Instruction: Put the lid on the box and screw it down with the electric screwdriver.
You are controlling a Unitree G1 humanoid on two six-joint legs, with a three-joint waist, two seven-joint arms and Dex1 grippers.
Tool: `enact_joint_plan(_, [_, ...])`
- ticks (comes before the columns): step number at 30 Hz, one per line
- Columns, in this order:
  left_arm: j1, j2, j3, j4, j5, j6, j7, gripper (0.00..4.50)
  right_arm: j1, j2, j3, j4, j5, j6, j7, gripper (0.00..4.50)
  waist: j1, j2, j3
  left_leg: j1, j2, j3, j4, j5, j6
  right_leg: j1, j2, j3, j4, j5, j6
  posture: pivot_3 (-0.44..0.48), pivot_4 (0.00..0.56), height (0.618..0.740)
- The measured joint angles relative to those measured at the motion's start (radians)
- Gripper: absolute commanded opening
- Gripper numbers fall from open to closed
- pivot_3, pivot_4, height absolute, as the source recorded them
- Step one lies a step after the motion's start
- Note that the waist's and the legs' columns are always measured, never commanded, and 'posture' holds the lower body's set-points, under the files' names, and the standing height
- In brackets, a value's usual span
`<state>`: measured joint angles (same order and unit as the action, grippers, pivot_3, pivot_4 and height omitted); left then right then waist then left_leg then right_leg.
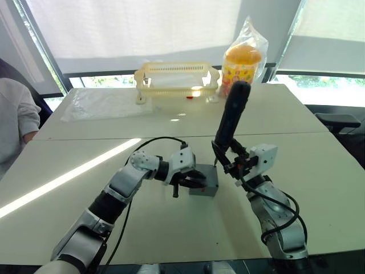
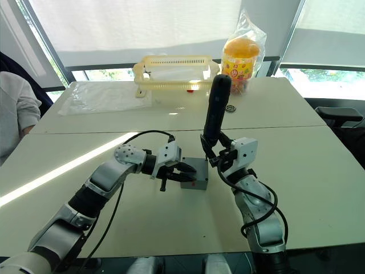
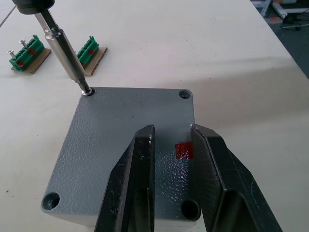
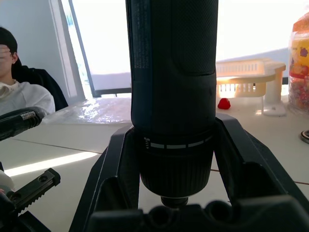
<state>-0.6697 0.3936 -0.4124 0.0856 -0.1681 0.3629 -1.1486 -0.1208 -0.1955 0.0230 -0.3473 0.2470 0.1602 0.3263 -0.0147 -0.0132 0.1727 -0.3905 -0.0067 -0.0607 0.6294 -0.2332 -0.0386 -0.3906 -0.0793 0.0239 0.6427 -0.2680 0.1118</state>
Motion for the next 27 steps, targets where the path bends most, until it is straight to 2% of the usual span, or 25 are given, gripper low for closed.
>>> enact_joint_plan(27, [0.008, -0.001, -0.001, 0.000, 0.004, 0.001, 0.012, 1.13, 0.033, -0.008, 0.010, 0.003, -0.025, -0.042, 0.025, 1.75, 0.000, -0.003, -0.008, 0.000, 0.001, 0.000, -0.002, 0.000, 0.000, 0.003, 0.001, -0.001, -0.009, -0.001, -0.001, 0.000, 0.150, 0.740])
